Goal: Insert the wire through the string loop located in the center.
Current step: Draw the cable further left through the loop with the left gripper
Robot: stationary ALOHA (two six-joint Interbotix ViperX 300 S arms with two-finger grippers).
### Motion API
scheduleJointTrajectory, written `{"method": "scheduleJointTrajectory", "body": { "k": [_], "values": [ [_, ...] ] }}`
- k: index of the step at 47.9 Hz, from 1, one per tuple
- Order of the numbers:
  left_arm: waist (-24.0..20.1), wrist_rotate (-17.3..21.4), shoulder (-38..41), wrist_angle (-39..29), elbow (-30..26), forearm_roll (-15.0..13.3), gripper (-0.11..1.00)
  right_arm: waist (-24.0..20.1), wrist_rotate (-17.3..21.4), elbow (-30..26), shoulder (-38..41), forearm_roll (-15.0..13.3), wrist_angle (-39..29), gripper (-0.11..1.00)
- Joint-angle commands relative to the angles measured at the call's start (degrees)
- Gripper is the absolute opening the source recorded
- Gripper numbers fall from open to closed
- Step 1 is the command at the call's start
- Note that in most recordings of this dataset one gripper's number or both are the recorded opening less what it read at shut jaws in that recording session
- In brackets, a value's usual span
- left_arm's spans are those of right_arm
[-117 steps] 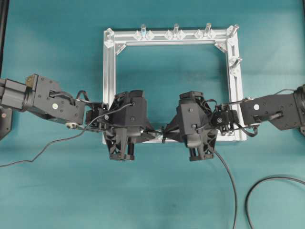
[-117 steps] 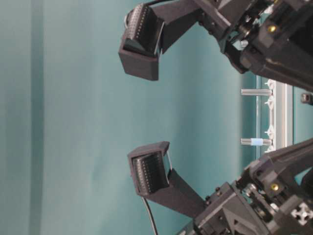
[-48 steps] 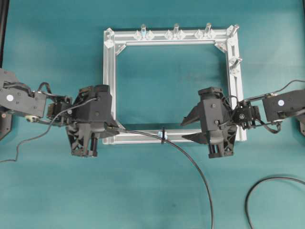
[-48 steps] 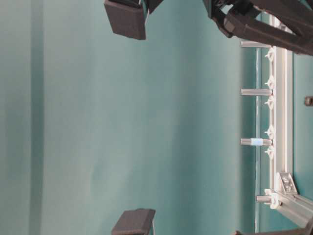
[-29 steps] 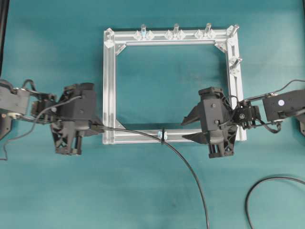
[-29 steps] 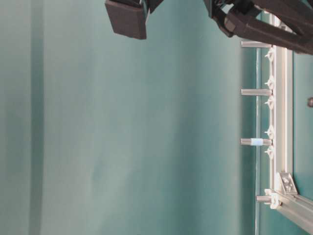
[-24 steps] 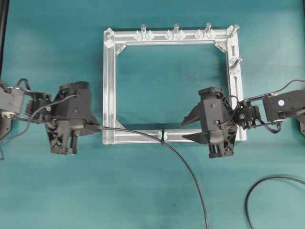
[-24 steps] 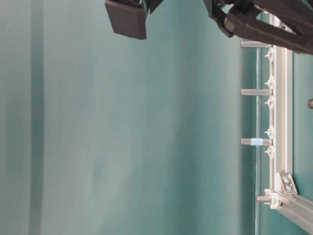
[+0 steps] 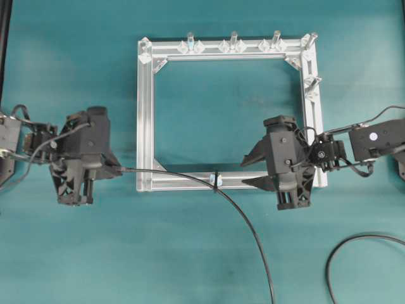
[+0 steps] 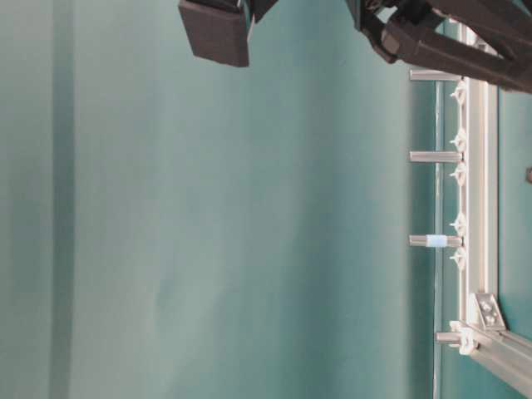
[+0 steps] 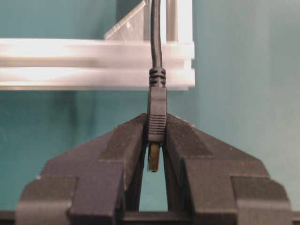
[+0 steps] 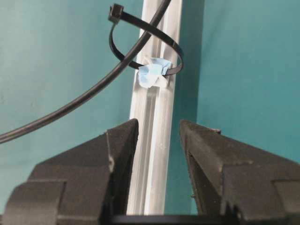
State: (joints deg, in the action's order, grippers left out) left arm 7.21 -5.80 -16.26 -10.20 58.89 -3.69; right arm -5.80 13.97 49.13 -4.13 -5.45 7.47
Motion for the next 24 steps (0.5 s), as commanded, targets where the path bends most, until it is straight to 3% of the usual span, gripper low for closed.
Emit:
{"method": "scheduleJointTrajectory", "body": {
  "k": [1,24],
  "values": [
    [1.32,-0.44,1.58,0.44,-0.44,-0.09,0.12,0.0,0.09,-0.44,-1.32,-0.09,0.44,0.43],
    [3.34,-0.62,5.71,3.08,-0.35,0.0,0.12,0.0,0.09,-0.62,-1.32,-0.09,0.53,0.43]
  ]
}}
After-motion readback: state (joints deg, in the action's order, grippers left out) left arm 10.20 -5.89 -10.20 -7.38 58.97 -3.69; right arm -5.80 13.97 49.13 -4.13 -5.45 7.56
